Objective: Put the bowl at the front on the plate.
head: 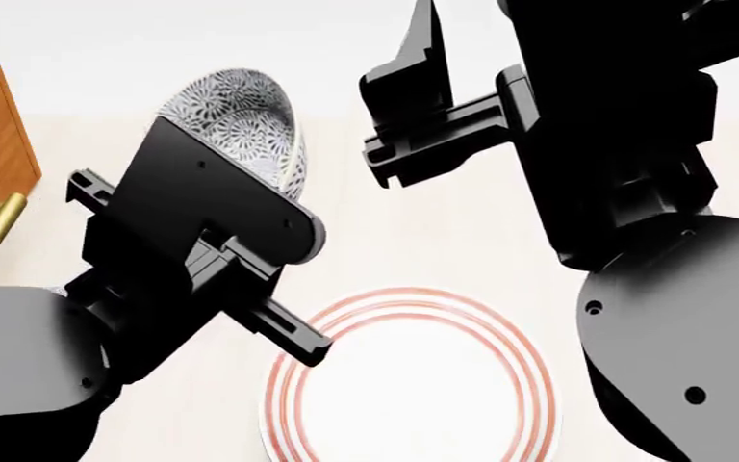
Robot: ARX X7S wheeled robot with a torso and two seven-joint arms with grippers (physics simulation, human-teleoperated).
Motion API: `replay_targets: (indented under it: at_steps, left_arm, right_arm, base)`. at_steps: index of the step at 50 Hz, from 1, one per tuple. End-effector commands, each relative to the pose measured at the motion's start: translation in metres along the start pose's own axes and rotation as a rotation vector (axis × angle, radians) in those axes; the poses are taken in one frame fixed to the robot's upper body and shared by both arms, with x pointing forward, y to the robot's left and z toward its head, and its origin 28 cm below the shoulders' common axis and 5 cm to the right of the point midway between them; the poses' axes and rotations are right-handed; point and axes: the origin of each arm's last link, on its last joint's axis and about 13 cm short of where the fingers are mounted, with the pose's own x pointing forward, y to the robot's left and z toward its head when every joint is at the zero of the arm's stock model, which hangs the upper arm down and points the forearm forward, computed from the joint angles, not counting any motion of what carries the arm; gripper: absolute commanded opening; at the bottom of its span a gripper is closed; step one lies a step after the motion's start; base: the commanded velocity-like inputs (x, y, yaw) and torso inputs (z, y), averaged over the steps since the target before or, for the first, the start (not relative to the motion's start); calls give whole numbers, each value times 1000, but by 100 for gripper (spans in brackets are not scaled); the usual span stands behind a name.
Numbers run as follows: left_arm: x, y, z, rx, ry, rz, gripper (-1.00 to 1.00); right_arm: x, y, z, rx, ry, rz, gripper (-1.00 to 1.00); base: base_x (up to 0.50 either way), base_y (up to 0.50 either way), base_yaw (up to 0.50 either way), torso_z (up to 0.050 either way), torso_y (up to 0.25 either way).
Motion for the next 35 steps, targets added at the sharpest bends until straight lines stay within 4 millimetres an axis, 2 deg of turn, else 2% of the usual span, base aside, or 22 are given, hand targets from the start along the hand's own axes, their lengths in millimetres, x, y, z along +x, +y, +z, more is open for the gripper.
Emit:
replay_targets:
  at_steps: [1, 9, 25, 35]
  left_arm:
    - [14, 5, 4, 67, 0, -5, -100]
    - [26, 3, 2, 113, 27, -50, -100]
    - [45, 0, 11, 197, 38, -129, -100]
    - [58, -4, 6, 242, 63, -166, -100]
  right_arm:
    - [4, -2, 9, -14, -23, 7, 100]
    - [7, -3, 14, -19, -39, 18, 100]
    - [8, -3, 24, -37, -80, 35, 100]
    - [11, -4, 31, -54, -106, 50, 100]
  base:
    - [0, 0, 0, 0, 0]
    - [0, 0, 0, 0, 0]
    - [0, 0, 0, 0, 1]
    - [0, 0, 0, 0, 0]
